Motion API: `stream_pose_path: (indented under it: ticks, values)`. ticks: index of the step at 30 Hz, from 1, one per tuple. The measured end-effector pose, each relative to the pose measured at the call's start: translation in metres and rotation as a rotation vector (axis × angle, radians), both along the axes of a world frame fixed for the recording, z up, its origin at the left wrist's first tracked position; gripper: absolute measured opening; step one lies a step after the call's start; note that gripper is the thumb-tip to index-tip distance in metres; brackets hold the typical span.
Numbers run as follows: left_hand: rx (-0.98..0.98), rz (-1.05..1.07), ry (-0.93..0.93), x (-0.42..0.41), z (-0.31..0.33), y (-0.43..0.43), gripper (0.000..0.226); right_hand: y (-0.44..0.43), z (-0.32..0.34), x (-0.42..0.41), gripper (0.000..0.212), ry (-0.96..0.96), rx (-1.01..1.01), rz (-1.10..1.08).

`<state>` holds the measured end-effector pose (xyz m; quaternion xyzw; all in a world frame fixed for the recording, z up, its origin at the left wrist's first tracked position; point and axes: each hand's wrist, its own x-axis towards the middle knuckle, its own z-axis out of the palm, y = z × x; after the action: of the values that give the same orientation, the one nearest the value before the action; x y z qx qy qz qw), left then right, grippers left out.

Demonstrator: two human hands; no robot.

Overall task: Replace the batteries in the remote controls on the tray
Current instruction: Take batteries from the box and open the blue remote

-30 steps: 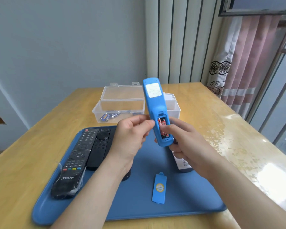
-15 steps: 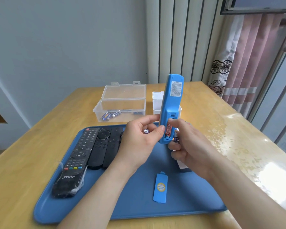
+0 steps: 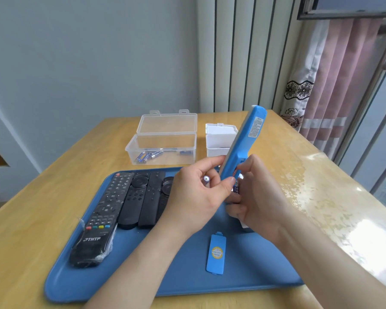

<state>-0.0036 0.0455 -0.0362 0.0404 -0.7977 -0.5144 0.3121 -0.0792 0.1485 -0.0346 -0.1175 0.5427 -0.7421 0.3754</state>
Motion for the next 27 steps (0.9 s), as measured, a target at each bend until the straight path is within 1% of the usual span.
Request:
stream_pose_path:
  ticks: [4,6,7,10,14,16,20,23,25,27]
  values:
    - [-0.230,0.133,0.011,0.000,-0.004,0.007,0.055,0.001,0.002,-0.002,0.024,0.068,0.001,0.022]
    - [-0.334,0.148,0.034,0.001,-0.004,0.007,0.065,0.002,0.002,-0.003,0.024,0.073,-0.003,0.033]
    - [-0.387,0.143,0.052,0.002,-0.003,0.006,0.065,0.002,0.002,-0.004,0.024,0.075,-0.001,0.036]
    - [-0.517,0.160,0.102,0.004,-0.004,0.002,0.052,0.001,0.001,-0.003,0.019,0.064,0.003,0.021]
    - [-0.602,0.170,0.133,0.003,-0.005,-0.001,0.043,0.001,0.004,-0.002,0.016,0.051,0.004,0.025]
    - [-0.629,0.172,0.146,0.003,-0.004,-0.002,0.040,0.002,0.005,-0.002,0.014,0.042,0.008,0.026]
    - [-0.608,0.216,0.163,0.000,-0.004,-0.011,0.031,0.000,0.003,0.001,0.014,0.002,0.037,0.015]
    - [-0.574,0.220,0.126,-0.002,-0.005,-0.015,0.027,-0.002,0.002,0.003,0.013,-0.011,0.049,0.000]
    - [-0.548,0.203,0.084,-0.001,-0.004,-0.017,0.028,-0.001,0.002,0.004,0.009,0.006,0.076,-0.016]
    - [-0.534,0.198,0.063,-0.001,-0.002,-0.020,0.026,0.000,0.003,0.005,0.008,0.064,0.095,-0.003]
